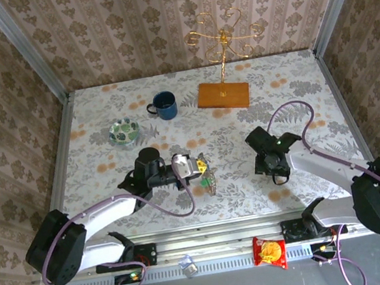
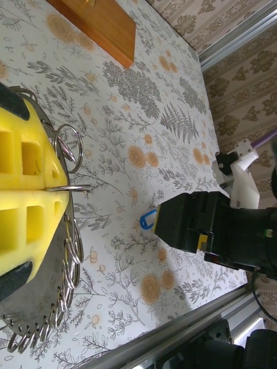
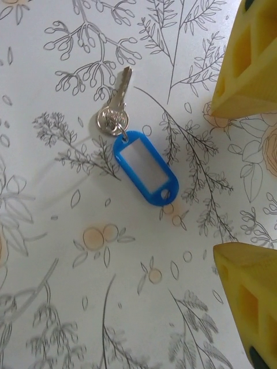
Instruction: Put the keys on the keyring
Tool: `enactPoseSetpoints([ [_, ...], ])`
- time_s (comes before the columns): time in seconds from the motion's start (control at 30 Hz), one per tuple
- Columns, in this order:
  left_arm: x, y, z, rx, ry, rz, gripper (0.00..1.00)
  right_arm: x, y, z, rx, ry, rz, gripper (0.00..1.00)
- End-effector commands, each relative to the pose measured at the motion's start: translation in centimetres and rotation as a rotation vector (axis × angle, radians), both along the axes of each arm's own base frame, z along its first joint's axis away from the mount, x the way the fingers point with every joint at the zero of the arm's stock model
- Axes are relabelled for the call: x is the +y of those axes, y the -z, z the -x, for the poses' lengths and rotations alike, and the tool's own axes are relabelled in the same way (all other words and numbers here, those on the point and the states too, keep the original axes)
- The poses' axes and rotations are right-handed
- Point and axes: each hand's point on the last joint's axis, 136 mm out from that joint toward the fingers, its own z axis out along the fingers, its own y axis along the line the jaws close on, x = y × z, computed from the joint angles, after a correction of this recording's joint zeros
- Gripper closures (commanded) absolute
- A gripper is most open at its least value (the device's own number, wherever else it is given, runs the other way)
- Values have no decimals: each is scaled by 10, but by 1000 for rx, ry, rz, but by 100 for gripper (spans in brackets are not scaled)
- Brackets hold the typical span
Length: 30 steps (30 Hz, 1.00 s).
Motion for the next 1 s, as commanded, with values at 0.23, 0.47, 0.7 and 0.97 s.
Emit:
enactPoseSetpoints([
  [0.23,-6,-17,0,-67,13,16,100,-21,9,-21,-19,171,-19,44],
  [0.47,-8,-15,2,-64,23,13,100,-36,9,-34,-15,203,-5,52],
  [0.7,-9,-12,3,-61,21,9,100,-32,24,-37,22,239,-34,61],
  [0.97,-9,-12,3,-66,24,8,100,-40,28,-31,31,289,-15,73],
])
